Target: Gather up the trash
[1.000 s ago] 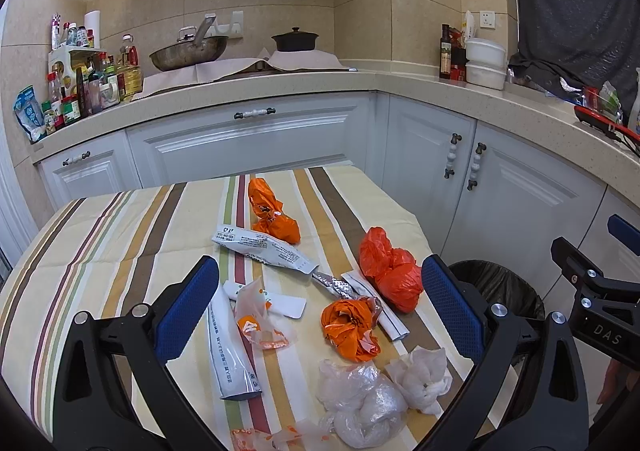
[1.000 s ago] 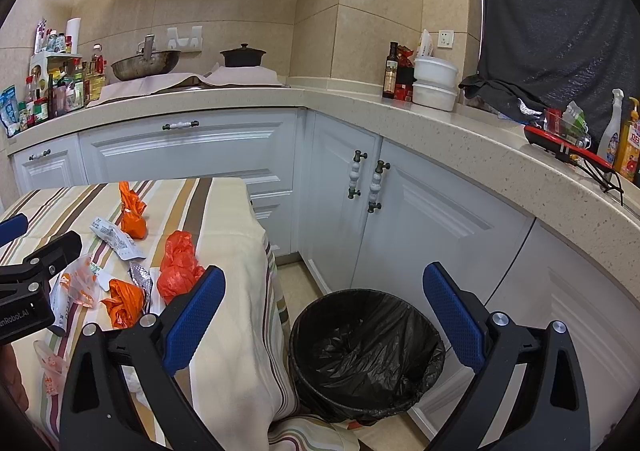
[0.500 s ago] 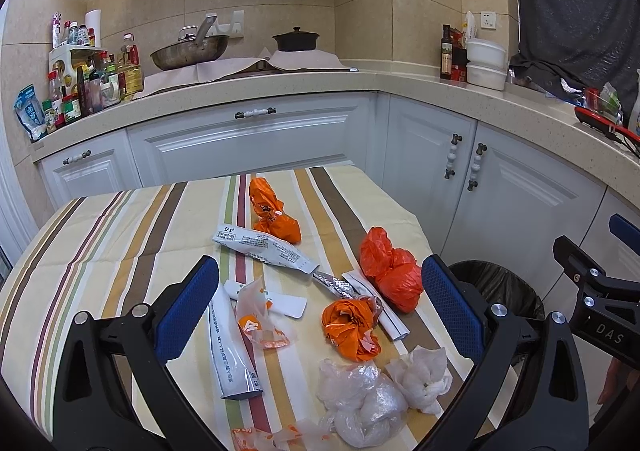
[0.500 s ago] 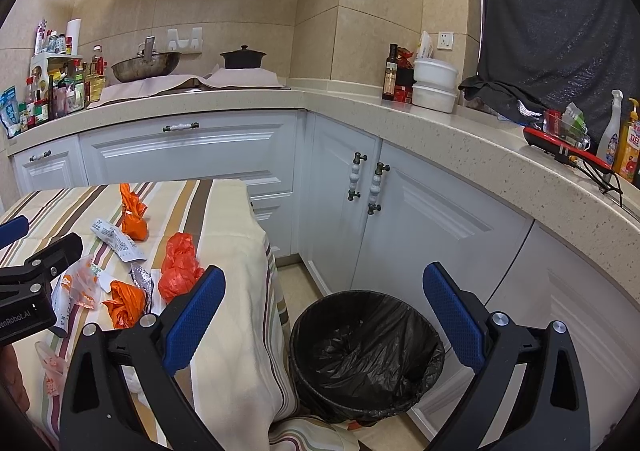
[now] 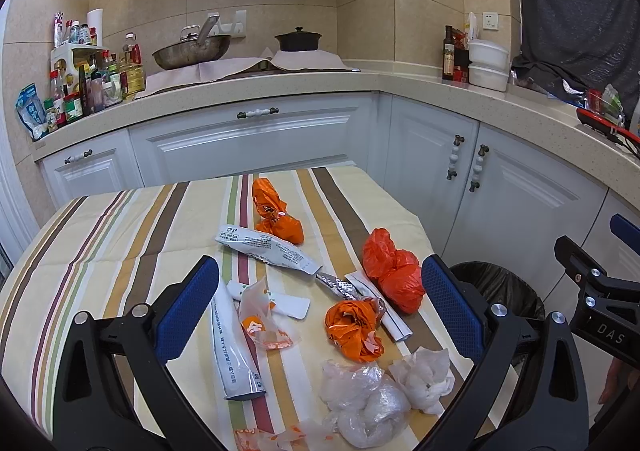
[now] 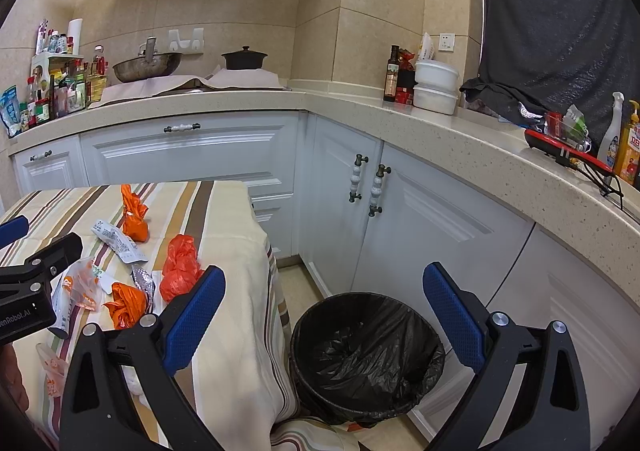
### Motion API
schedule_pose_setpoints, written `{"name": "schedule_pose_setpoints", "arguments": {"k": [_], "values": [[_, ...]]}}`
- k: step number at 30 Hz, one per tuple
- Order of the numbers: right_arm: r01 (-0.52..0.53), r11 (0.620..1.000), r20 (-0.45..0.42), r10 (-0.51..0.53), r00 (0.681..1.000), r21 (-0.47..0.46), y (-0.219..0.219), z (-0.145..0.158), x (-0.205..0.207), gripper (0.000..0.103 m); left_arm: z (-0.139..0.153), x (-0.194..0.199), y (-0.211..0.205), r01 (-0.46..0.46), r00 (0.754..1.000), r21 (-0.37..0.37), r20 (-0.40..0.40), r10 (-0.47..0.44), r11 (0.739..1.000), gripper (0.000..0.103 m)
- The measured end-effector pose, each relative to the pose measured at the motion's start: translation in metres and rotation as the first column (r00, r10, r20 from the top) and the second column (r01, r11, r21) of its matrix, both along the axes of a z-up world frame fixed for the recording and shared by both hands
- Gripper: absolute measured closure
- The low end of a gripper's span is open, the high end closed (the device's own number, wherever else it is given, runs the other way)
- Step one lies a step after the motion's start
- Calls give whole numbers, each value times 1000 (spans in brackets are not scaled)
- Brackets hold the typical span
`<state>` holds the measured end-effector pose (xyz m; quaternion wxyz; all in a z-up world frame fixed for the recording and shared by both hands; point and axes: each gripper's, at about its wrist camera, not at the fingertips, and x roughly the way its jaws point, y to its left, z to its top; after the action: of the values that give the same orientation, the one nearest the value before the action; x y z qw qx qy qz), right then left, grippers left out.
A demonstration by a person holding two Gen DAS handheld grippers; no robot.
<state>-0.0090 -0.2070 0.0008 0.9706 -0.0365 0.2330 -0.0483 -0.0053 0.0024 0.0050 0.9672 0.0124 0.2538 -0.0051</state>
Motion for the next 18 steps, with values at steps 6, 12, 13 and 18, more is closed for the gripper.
{"name": "schedule_pose_setpoints", "arguments": {"k": [6, 12, 13, 18], "values": [[1, 1000, 1, -1, 1000, 1, 0, 0, 0, 7, 0, 0, 4, -3, 1000, -2, -3, 3, 1000, 4], [1, 1000, 2, -1, 1000, 0, 0, 0, 0, 7, -1, 1, 4, -4, 1000, -1, -2, 4, 1000, 4], [1, 1000, 2, -1, 1000, 0, 1, 0, 0, 7, -1, 1, 4, -4, 1000, -1, -3, 4, 1000, 4], [0, 1000, 1, 0, 1000, 0, 0, -1, 0, 7, -1, 1, 4, -3, 1000, -2, -3, 3, 1000, 4]]}}
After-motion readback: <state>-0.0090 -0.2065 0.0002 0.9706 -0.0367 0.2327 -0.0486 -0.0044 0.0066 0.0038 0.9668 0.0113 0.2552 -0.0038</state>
